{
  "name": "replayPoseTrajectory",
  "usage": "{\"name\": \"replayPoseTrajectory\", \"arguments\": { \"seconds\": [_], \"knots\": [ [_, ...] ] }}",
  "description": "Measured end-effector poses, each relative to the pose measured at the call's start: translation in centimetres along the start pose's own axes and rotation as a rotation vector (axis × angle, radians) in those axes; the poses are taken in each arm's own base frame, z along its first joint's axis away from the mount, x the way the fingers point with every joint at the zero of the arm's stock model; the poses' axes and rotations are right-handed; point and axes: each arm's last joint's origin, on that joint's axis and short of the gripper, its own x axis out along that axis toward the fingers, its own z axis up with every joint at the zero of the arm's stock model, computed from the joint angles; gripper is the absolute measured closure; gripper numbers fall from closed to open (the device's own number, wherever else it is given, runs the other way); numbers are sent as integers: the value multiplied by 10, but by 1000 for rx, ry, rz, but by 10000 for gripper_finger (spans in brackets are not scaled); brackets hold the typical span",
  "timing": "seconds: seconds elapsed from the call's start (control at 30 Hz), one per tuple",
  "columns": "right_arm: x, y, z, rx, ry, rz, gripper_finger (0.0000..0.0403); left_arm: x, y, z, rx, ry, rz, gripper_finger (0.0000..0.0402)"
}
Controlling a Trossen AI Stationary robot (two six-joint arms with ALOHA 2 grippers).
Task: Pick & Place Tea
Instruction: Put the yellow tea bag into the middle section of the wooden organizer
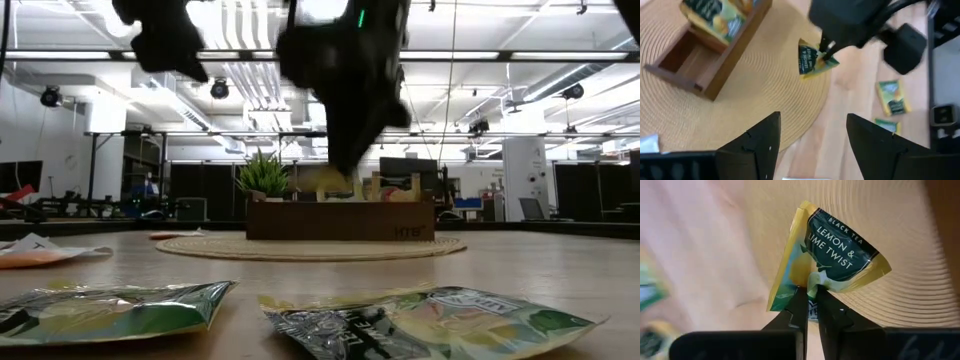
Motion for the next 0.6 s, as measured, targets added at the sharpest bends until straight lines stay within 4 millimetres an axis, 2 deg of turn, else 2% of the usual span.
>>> {"name": "replayPoseTrajectory", "arguments": {
  "seconds": [0.3, 0.47, 0.6],
  "knots": [
    [-85, -4, -8, -92, -273, -53, 385, -27, -12, 32, -109, -122, -73, 182],
    [-104, -6, -12, -161, -355, -109, 385, -42, -15, 49, -172, -198, -117, 182],
    [-108, -4, -15, -246, -382, -154, 385, -49, -15, 58, -192, -236, -132, 182]
  ]
}}
